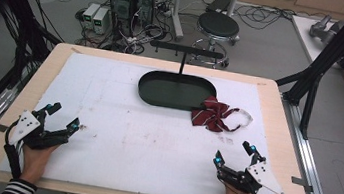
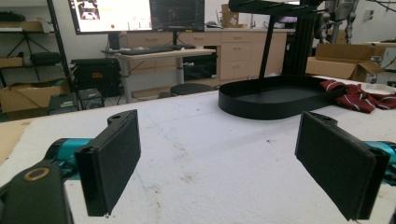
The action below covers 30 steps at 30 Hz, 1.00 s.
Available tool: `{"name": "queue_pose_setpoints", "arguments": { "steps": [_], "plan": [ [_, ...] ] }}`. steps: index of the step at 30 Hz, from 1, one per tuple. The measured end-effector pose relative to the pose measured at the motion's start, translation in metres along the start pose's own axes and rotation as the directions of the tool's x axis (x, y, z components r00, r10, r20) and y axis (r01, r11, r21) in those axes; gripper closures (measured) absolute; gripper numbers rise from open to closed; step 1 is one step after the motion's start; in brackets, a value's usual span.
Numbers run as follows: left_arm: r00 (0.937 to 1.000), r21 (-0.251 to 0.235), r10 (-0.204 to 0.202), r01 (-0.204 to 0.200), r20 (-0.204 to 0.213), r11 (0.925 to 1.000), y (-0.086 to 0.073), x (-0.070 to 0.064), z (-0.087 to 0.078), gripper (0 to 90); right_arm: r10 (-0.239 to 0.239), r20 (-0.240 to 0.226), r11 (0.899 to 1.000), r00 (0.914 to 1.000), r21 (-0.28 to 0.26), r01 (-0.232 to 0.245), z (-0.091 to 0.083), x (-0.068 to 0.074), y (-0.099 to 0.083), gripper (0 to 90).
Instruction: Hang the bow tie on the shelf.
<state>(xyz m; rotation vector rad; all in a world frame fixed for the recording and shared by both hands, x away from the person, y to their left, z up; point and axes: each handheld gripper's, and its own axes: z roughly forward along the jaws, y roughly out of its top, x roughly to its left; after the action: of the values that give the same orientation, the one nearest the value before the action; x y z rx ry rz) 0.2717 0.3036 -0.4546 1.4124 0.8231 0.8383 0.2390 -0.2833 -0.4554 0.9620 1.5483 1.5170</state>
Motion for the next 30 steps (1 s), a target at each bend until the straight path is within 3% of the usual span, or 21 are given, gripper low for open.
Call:
{"name": "queue_pose_setpoints", "arguments": {
  "steps": [23,30],
  "plan": [
    [1.0000,-0.004,0.004,-0.004,-0.003,1.0000,-0.0001,-0.0002,-0.0006,14.7,-0.014,0.006,1.000,0.9999,-0.001,0.014,0.0002,0.0011,0.0001,3.6],
    [1.0000,-0.009,0.005,-0.005,-0.001,0.9999,-0.0003,-0.0001,-0.0010,14.9,0.002,0.010,1.000,0.9999,0.016,-0.002,0.0014,0.0007,0.0006,3.6]
  ]
}}
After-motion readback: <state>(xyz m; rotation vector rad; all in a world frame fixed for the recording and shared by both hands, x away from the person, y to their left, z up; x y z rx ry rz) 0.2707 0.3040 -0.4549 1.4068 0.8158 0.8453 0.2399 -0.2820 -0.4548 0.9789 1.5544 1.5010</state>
